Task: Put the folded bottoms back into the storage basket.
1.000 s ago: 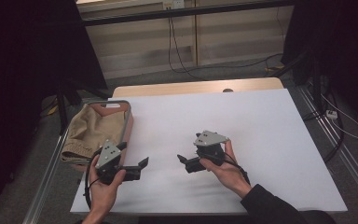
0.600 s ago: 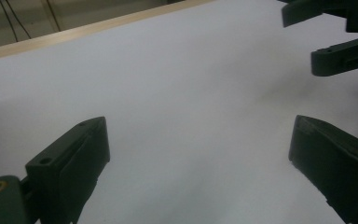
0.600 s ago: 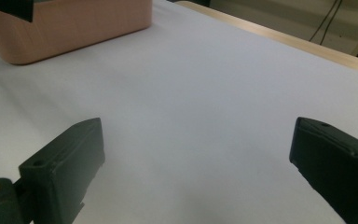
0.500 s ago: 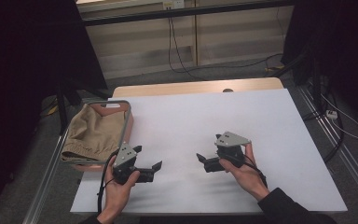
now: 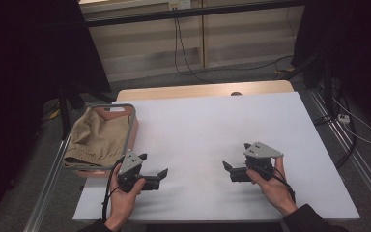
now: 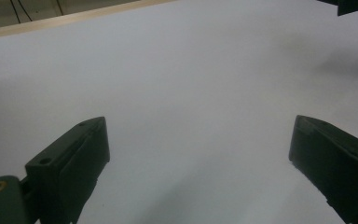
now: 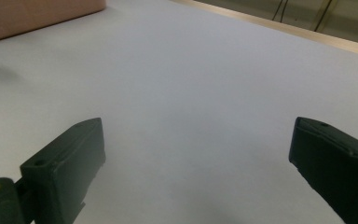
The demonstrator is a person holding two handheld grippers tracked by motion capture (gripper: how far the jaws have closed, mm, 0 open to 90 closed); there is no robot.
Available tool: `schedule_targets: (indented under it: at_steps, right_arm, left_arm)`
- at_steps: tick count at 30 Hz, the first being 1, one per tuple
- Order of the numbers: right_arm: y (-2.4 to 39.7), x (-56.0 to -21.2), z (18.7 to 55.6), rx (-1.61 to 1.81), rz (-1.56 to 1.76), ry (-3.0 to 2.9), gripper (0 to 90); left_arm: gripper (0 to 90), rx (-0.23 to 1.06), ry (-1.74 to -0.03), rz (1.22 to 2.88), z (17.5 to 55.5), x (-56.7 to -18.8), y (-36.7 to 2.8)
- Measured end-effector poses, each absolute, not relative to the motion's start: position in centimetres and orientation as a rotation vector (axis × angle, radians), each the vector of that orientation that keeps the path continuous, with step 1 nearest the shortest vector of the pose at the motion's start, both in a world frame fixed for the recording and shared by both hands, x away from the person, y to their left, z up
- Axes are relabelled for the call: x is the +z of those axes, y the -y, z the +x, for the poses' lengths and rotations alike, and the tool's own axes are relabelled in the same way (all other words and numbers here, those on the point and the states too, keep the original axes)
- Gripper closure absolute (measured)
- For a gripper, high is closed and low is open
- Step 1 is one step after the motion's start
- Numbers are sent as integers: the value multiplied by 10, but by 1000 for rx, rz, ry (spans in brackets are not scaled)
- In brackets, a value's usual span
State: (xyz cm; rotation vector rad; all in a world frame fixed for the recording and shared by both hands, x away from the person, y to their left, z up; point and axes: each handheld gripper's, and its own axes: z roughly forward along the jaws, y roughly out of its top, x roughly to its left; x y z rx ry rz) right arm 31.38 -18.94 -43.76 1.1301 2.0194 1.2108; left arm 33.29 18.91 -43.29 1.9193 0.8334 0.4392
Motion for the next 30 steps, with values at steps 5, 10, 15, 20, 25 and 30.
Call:
schedule_targets:
  at_steps: [5,10,15,20,25,30]
  right_arm:
    - [204,-439,305,1196,1155,-1990,39]
    - [215,-439,297,1181,1152,-1966,38]
    - [229,-443,291,1169,1188,-1932,38]
    - [241,-442,285,1186,1229,-1882,38]
    - [246,-444,279,1174,1225,-1874,38]
    - [254,-446,271,1178,1257,-1834,39]
  left_arm:
    - [51,453,-835,1929,332,-435,-188]
    - [51,466,-839,1926,330,-435,-190]
    - [51,447,-850,1902,328,-433,-192]
    - [51,452,-853,1892,327,-433,-194]
    - [51,446,-858,1899,328,-434,-196]
    - [50,451,-864,1905,326,-434,-197]
